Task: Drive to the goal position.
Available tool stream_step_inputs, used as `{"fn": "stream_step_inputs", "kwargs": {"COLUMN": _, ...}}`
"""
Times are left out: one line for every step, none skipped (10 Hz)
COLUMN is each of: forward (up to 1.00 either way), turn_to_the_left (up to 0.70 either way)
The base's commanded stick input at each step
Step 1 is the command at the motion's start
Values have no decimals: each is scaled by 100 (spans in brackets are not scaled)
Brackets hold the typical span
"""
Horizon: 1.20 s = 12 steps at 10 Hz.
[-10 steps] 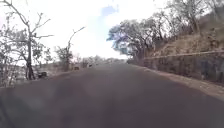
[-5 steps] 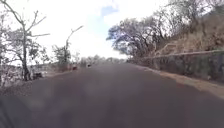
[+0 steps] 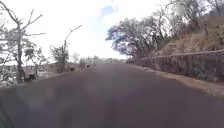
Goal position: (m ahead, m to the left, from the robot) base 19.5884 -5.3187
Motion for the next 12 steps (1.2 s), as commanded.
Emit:
{"fn": "stream_step_inputs", "kwargs": {"forward": 70, "turn_to_the_left": 0}}
{"fn": "stream_step_inputs", "kwargs": {"forward": 70, "turn_to_the_left": 0}}
{"fn": "stream_step_inputs", "kwargs": {"forward": 70, "turn_to_the_left": 0}}
{"fn": "stream_step_inputs", "kwargs": {"forward": 70, "turn_to_the_left": 0}}
{"fn": "stream_step_inputs", "kwargs": {"forward": 70, "turn_to_the_left": 0}}
{"fn": "stream_step_inputs", "kwargs": {"forward": 70, "turn_to_the_left": 0}}
{"fn": "stream_step_inputs", "kwargs": {"forward": 70, "turn_to_the_left": 0}}
{"fn": "stream_step_inputs", "kwargs": {"forward": 70, "turn_to_the_left": 0}}
{"fn": "stream_step_inputs", "kwargs": {"forward": 70, "turn_to_the_left": 0}}
{"fn": "stream_step_inputs", "kwargs": {"forward": 70, "turn_to_the_left": 0}}
{"fn": "stream_step_inputs", "kwargs": {"forward": 70, "turn_to_the_left": 0}}
{"fn": "stream_step_inputs", "kwargs": {"forward": 70, "turn_to_the_left": -31}}
